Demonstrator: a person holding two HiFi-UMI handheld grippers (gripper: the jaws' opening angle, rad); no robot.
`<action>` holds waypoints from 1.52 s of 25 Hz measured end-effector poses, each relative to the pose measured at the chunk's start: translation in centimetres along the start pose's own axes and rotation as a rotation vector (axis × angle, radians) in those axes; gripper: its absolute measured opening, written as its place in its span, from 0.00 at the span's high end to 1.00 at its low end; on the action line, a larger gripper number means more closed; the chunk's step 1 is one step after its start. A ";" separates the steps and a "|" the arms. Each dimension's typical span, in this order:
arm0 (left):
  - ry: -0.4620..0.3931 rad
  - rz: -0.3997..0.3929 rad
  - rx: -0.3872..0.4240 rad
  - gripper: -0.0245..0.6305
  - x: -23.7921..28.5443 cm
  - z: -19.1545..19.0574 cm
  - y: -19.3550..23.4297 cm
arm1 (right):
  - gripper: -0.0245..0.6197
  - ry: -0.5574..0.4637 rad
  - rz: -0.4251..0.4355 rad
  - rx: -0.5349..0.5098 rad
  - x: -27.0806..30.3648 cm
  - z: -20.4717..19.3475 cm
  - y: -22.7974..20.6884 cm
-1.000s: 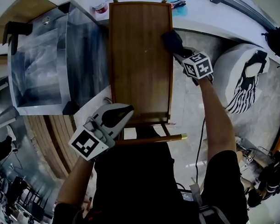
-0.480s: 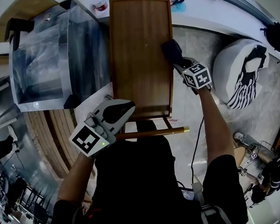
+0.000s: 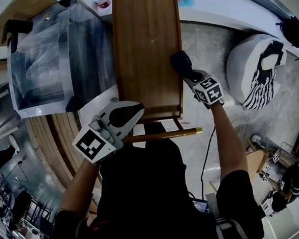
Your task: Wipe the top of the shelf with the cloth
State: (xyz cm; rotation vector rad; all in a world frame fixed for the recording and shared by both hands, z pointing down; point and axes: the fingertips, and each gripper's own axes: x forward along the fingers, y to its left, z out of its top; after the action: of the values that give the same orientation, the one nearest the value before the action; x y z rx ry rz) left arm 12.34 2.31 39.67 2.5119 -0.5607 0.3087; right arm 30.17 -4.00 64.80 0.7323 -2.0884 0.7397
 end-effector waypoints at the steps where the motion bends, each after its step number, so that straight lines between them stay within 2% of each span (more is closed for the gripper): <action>1: 0.004 -0.003 0.000 0.92 0.1 -0.1 -0.1 | 0.83 0.006 0.005 -0.002 -0.1 -0.6 0.4; 10: 0.018 -0.027 0.006 0.92 0.7 -0.8 -1.0 | 0.83 0.071 0.082 -0.023 -1.3 -5.9 5.0; 20: 0.040 -0.067 0.020 0.92 2.2 -1.8 -2.6 | 0.83 0.179 0.233 -0.086 -2.9 -11.2 9.3; 30: 0.047 -0.076 0.024 0.92 2.9 -1.8 -2.9 | 0.83 0.322 0.413 -0.153 -3.6 -12.9 10.7; 34: 0.039 -0.074 0.027 0.92 2.7 -1.5 -2.8 | 0.83 0.295 0.407 -0.125 -4.0 -11.9 10.4; 38: 0.016 -0.071 0.036 0.92 2.2 -0.4 -2.5 | 0.83 0.175 0.358 -0.057 -5.2 -8.4 9.5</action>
State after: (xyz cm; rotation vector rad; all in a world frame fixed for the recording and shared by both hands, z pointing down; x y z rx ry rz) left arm 15.43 3.77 39.61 2.5555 -0.4620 0.3152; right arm 30.22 9.51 62.55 0.2513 -2.0909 0.8988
